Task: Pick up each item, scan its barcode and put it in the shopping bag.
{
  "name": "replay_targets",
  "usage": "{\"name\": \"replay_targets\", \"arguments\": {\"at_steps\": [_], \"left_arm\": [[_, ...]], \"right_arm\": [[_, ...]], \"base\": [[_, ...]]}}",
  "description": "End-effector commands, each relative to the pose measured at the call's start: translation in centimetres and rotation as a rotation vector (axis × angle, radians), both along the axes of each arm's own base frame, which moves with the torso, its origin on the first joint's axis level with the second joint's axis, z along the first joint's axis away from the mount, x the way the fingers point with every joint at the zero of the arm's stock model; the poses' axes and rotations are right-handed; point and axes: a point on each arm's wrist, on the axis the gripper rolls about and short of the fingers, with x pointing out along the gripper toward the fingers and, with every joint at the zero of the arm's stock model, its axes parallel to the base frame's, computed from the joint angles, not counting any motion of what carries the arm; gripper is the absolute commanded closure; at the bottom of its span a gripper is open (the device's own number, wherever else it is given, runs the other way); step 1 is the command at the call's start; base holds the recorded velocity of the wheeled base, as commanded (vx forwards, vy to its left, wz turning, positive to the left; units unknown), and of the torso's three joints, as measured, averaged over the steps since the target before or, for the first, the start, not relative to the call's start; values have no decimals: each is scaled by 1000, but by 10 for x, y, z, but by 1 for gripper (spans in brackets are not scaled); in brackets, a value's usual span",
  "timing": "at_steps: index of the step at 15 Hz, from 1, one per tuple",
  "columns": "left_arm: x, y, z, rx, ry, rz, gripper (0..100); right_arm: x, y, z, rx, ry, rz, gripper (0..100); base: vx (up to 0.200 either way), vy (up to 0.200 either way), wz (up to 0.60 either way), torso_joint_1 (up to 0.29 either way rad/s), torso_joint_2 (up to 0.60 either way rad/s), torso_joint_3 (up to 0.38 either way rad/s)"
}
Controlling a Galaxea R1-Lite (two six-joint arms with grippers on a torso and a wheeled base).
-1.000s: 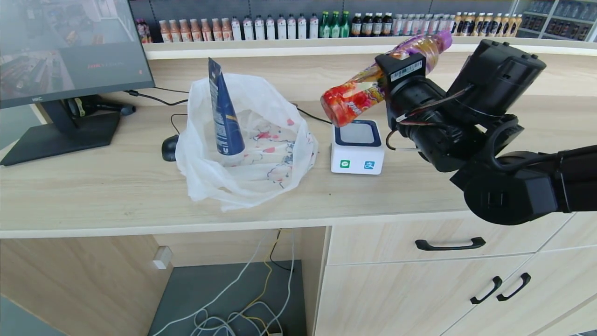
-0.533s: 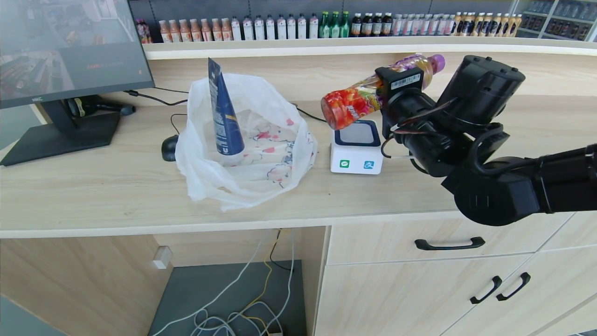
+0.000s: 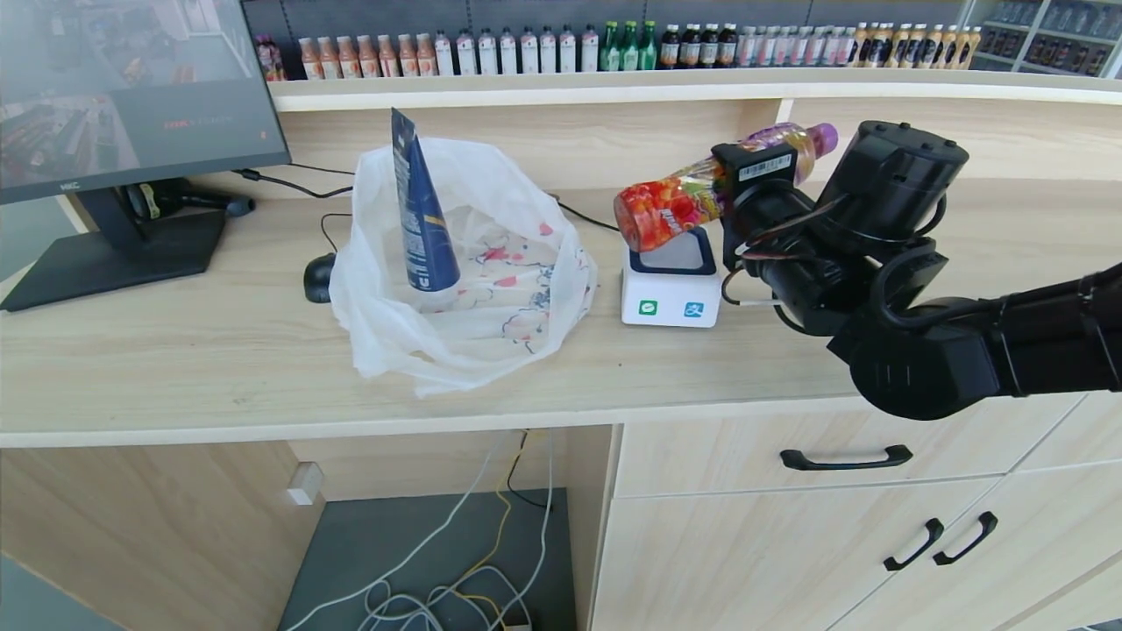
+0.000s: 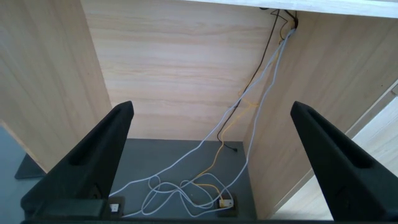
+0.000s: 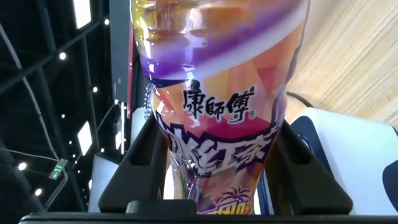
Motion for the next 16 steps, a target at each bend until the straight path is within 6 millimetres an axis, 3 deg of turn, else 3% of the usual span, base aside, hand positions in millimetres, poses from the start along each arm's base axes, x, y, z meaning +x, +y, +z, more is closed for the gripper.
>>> {"name": "replay_targets", "arguments": {"at_steps": [1,7,16], "left_arm": [[0,0,0,0,0,0,0],[0,0,0,0,1,0,0],[0,0,0,-2,0,0,0]], "right_arm": [[1,0,-1,-1,1,0,100],[2,-2,-12,4,37,-6,100],[6,-12,-13,4,41,-30,100]], "base": [[0,0,0,0,0,0],[0,0,0,0,0,0],[0,0,0,0,0,0]]}}
